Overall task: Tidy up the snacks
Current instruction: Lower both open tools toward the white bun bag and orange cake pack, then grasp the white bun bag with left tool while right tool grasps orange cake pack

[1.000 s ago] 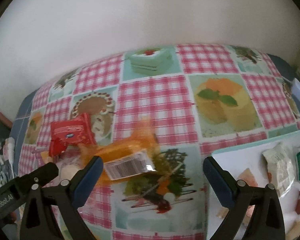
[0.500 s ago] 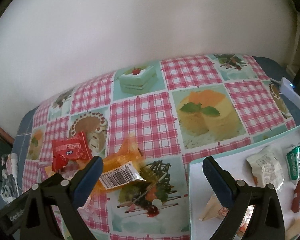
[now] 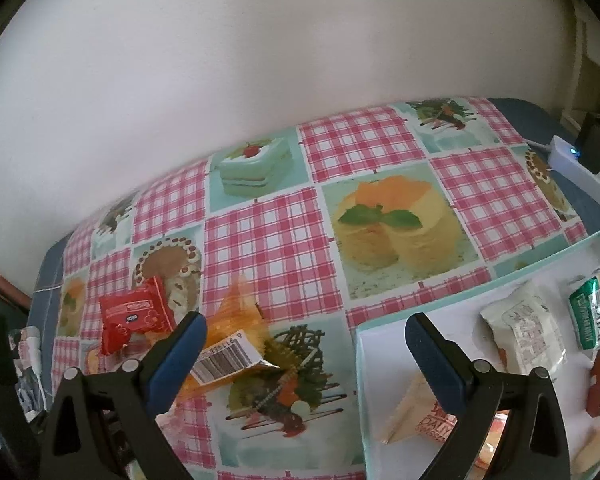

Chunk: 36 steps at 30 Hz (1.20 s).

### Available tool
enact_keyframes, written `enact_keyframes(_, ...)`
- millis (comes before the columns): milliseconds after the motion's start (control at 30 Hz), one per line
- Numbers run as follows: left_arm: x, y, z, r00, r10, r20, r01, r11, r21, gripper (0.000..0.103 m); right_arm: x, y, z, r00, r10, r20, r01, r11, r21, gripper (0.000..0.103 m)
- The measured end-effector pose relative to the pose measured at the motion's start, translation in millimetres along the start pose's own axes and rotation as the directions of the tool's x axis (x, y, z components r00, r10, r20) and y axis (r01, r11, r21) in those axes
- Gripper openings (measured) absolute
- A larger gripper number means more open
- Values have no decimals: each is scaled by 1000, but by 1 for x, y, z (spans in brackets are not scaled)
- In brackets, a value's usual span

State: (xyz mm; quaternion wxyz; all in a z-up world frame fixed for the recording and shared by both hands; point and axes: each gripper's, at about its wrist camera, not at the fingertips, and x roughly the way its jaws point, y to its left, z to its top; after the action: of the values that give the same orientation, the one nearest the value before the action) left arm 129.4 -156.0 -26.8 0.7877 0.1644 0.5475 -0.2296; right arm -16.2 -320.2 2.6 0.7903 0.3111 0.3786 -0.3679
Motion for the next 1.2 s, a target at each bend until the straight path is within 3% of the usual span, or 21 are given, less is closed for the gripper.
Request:
enact_keyframes(467,7,76,2,1000,12,-28,-17,981,-194,95,22,55,-25,998,14,-68,-26,983,-183,101)
enact_keyframes(667,8,90,-1,999,-6,-34,-1,978,-209,95,42,71,-36,994,-7,-111,-19,973,-230,101)
enact_keyframes(1200,8,84,1,999,-4,-41,-4,979,-205,95,57,95,-46,993,-28,-113,-10,946,-325,103)
